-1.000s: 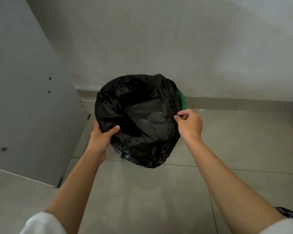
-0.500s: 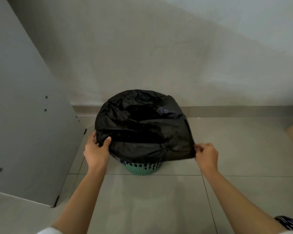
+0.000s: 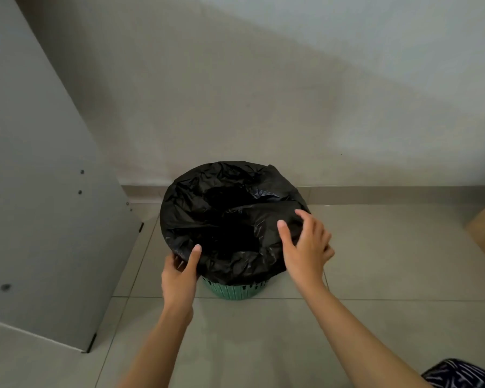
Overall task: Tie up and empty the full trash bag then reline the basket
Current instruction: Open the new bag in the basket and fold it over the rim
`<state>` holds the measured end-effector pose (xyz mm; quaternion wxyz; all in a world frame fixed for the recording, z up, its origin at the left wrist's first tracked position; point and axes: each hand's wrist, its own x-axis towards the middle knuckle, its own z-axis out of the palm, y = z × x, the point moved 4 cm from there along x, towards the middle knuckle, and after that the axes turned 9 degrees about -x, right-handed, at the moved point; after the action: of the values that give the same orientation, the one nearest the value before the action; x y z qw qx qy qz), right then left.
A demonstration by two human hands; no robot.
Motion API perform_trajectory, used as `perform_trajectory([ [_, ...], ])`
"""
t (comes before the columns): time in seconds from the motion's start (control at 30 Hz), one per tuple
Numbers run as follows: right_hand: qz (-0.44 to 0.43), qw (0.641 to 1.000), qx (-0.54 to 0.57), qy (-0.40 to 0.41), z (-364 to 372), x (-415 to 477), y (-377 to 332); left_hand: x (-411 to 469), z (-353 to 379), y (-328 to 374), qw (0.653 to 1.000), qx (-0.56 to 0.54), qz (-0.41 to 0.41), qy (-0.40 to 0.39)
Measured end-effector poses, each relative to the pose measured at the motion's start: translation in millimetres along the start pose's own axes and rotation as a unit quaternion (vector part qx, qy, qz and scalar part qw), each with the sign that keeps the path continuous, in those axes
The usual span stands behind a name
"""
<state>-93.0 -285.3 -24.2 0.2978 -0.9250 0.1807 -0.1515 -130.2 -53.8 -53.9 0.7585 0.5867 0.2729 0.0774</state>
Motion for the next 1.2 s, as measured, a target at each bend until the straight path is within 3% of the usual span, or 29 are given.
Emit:
perform_trajectory([
  [0.1,0.029,0.993,0.104,-0.053,15.4,-9.7,9.1,-8.6,3.6,-2.8,1.000,0.009,-0.011,-0.006],
  [0.2,0.070,0.974,0.208,-0.050,18.8,-24.8,25.3,-21.5,9.3,-11.5,1.000,-0.002,-0.012,-0.022],
  [0.4,0.042,0.993,0.110,-0.015,26.2,-28.4,48.3,-23.3,4.9,-11.8,0.998,-0.010,0.046,0.036],
  [0.5,0.095,0.988,0.069,-0.098,33.6,-18.2,58.5,-23.5,0.5,-9.1,0.997,-0.008,0.061,0.041],
  [0.6,0.191,0.934,0.236,-0.191,33.0,-12.0,49.4,-19.8,-8.2,-9.4,0.996,0.009,0.071,0.057],
  [0.7,0.270,0.886,0.349,-0.144,22.6,-7.2,39.0,-15.1,-13.5,-8.0,0.995,0.015,0.060,0.082],
  [0.83,0.211,0.920,0.287,-0.164,13.2,0.4,17.2,-22.2,-8.7,-0.5,0.988,0.019,0.050,0.142],
  [0.97,0.173,0.938,0.208,-0.219,18.9,1.0,7.8,-54.6,25.1,-3.2,0.986,-0.009,-0.040,0.162],
  [1.07,0.208,0.931,0.208,-0.217,28.2,2.0,10.4,-68.2,53.5,-16.0,0.982,-0.040,-0.145,0.116],
  [1.2,0.248,0.920,0.226,-0.203,33.5,5.2,13.5,-44.8,67.1,-18.7,0.960,-0.188,-0.195,0.066],
])
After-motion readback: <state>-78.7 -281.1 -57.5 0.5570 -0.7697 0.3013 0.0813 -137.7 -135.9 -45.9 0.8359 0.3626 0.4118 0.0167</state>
